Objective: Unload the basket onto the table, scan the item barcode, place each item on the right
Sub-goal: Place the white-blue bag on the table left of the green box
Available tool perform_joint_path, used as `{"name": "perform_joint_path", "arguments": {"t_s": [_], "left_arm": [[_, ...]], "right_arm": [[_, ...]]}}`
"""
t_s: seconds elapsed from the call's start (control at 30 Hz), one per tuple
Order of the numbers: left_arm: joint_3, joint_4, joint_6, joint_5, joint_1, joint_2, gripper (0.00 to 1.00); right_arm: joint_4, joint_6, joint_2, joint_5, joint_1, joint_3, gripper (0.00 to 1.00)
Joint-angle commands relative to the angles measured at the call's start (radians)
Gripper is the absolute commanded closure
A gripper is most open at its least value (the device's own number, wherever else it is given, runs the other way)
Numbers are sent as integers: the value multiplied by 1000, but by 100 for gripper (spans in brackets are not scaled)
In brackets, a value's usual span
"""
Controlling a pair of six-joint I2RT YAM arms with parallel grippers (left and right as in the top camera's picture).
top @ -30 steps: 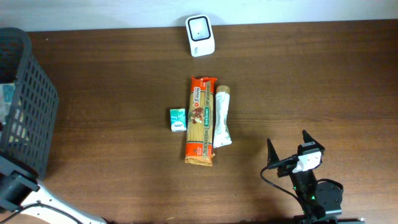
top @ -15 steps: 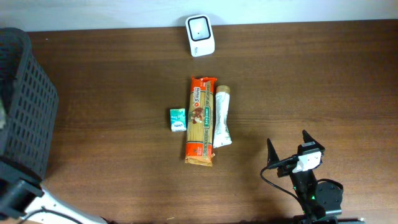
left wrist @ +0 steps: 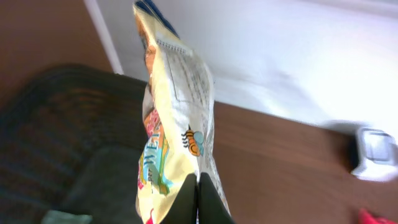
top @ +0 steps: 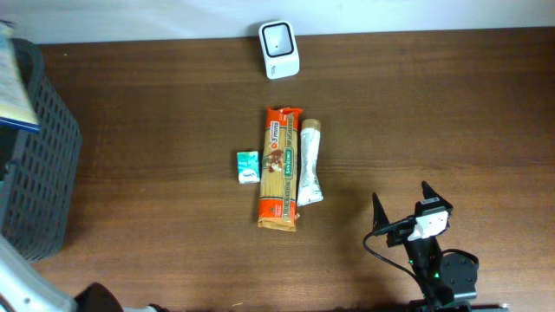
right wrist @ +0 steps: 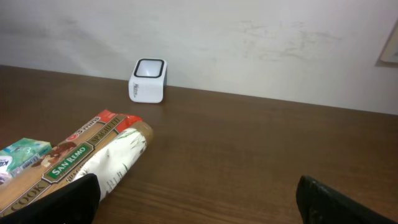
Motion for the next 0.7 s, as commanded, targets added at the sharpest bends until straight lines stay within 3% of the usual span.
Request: {"name": "perform_joint_path", "arguments": {"t_s": [0.0, 0.2, 0.33, 0.47, 0.67], "left_arm": [[19, -91, -11, 22, -127, -37, 100], [0, -259, -11, 19, -335, 31, 100], [-126, -269, -12, 19, -450, 79, 100], [-334, -169, -56, 18, -534, 86, 100], [-698, 127, -197, 14, -629, 86, 100]], "right_arm": [[0, 10, -6, 6, -6, -8, 1], [0, 10, -6, 6, -5, -8, 1], [0, 10, -6, 6, -5, -8, 1], [0, 10, -6, 6, -5, -8, 1], [0, 10, -6, 6, -5, -8, 1]]}}
